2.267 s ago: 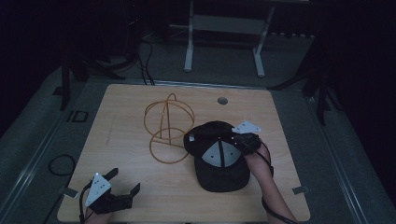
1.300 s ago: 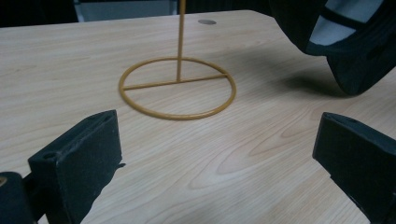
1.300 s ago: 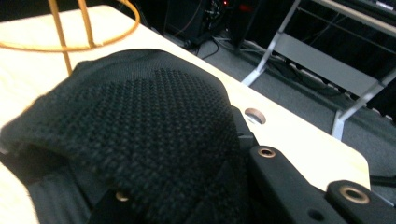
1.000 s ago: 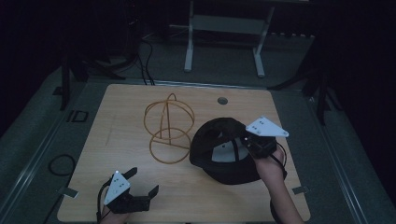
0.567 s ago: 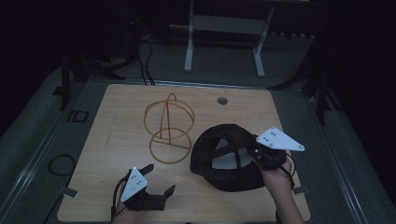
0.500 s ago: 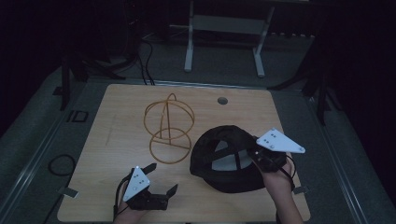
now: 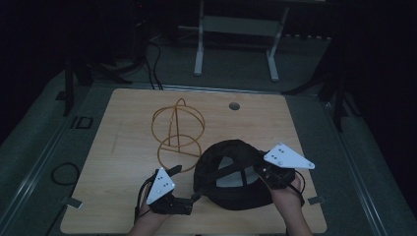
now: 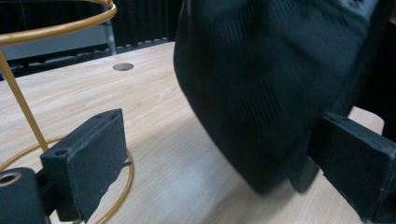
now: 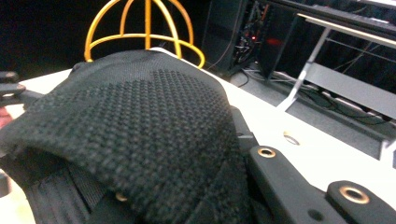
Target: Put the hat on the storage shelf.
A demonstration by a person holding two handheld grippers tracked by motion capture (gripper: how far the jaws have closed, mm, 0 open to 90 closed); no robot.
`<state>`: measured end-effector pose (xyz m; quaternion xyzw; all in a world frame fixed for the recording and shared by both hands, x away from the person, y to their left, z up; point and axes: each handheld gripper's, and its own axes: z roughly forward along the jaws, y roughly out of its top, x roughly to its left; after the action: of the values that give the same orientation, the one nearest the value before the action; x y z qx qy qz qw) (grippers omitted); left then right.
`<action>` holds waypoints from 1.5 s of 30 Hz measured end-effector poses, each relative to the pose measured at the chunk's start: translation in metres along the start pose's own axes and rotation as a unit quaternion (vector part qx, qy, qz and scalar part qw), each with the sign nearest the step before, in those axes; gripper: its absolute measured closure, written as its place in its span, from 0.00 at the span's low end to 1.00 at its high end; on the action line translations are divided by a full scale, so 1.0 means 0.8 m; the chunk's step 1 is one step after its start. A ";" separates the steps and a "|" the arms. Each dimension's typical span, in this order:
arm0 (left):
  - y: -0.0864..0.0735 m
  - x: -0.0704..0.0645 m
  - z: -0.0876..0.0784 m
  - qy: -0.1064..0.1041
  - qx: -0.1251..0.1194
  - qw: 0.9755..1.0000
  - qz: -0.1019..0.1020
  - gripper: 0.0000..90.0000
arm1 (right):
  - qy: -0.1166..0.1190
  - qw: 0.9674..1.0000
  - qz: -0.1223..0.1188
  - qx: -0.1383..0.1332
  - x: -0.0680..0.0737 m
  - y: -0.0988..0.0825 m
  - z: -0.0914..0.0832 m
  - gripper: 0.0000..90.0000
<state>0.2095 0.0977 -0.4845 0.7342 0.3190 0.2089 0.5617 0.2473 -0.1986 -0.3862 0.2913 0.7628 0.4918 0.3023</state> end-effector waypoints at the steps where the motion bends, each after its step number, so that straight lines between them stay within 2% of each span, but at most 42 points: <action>1: 0.001 0.000 0.001 -0.001 -0.001 1.000 0.000 0.07 | 0.003 1.000 0.000 0.001 0.001 -0.001 0.001 0.99; 7: 0.004 0.001 0.007 -0.008 0.000 1.000 0.001 0.11 | 0.022 1.000 -0.003 -0.001 0.008 -0.009 0.005 0.99; 13: 0.005 0.001 0.007 -0.016 -0.001 1.000 0.003 0.17 | 0.053 0.998 -0.012 -0.005 0.012 -0.014 0.003 0.99; 19: 0.009 -0.001 0.005 -0.015 -0.009 1.000 0.003 0.24 | 0.092 0.995 -0.029 -0.005 0.019 -0.017 0.000 0.99; 21: 0.012 0.000 0.004 -0.014 -0.014 1.000 0.000 0.31 | 0.091 0.995 -0.036 0.000 0.020 -0.017 0.000 0.99; 24: 0.015 -0.001 0.003 -0.009 -0.017 1.000 -0.004 0.42 | 0.092 0.995 -0.032 0.001 0.020 -0.018 0.000 0.99; 29: 0.020 -0.002 0.004 -0.006 -0.025 1.000 -0.009 0.69 | 0.093 0.995 -0.032 0.001 0.022 -0.021 0.000 0.99; 30: 0.023 -0.001 0.005 -0.001 -0.023 1.000 -0.015 0.69 | 0.094 0.995 -0.032 0.001 0.023 -0.021 0.000 0.99; 31: 0.023 -0.001 0.005 0.001 -0.026 0.999 -0.019 0.81 | 0.091 0.995 -0.031 0.002 0.024 -0.022 0.001 0.99; 33: 0.025 0.000 0.005 0.006 -0.025 1.000 -0.017 0.95 | 0.091 0.995 -0.031 0.002 0.026 -0.023 0.001 0.99; 38: 0.031 -0.002 0.003 0.034 -0.025 0.999 -0.011 0.99 | 0.085 0.996 -0.021 0.006 0.030 -0.033 0.002 0.98; 40: 0.036 -0.003 0.001 0.035 -0.027 0.999 -0.010 1.00 | 0.090 0.996 -0.013 0.004 0.030 -0.038 0.002 0.97; 45: 0.048 -0.005 -0.002 0.043 -0.030 0.999 0.004 1.00 | 0.099 0.995 -0.002 -0.002 0.028 -0.046 -0.003 0.85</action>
<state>0.2140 0.0896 -0.4471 0.7085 0.3335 0.2516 0.5687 0.2255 -0.1960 -0.4238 0.2391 0.7885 0.5193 0.2269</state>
